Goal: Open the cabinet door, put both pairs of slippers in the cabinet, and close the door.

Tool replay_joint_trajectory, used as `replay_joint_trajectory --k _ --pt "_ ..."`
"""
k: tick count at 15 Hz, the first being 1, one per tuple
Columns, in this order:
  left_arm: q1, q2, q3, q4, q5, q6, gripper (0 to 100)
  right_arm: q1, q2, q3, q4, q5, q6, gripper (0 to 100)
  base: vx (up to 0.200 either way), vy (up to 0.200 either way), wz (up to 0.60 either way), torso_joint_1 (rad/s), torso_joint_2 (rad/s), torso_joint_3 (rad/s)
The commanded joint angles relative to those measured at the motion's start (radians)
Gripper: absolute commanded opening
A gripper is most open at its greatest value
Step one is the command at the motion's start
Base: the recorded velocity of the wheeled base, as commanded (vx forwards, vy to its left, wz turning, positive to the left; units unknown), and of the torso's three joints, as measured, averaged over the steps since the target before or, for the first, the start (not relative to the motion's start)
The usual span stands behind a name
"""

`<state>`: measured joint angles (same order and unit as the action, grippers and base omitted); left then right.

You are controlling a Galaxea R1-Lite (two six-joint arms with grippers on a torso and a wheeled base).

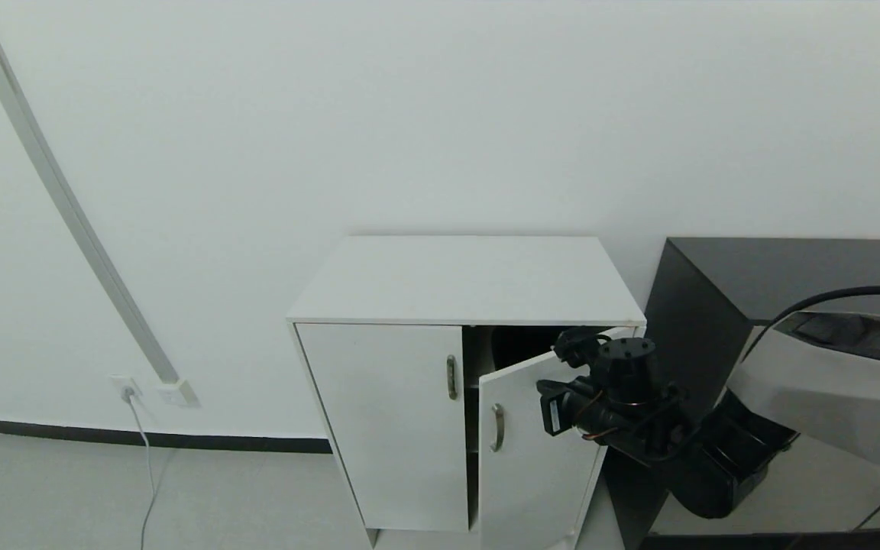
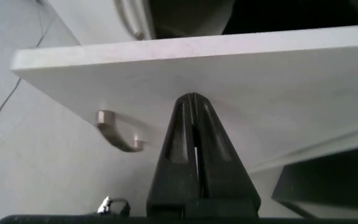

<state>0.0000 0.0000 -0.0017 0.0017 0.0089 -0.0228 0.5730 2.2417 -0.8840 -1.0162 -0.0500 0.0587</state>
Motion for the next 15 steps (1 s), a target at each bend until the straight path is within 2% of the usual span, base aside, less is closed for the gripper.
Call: replay_joint_trajectory --k 1,10,15 --pt "0.0 0.0 0.0 0.0 0.0 0.0 0 -0.013 0.087 -0.075 -0.001 -0.001 -0.002 0 0.0 0.0 0.0 0.0 0.0 0.0" --pt "0.0 0.0 0.0 0.0 -0.001 0.001 0 -0.078 0.182 -0.254 0.033 -0.001 -0.005 0 0.0 0.0 0.0 0.0 0.0 0.0" --pt "0.0 0.0 0.0 0.0 -0.001 0.001 0 -0.085 0.182 -0.277 0.053 -0.001 -0.007 0 0.0 0.0 0.0 0.0 0.0 0.0"
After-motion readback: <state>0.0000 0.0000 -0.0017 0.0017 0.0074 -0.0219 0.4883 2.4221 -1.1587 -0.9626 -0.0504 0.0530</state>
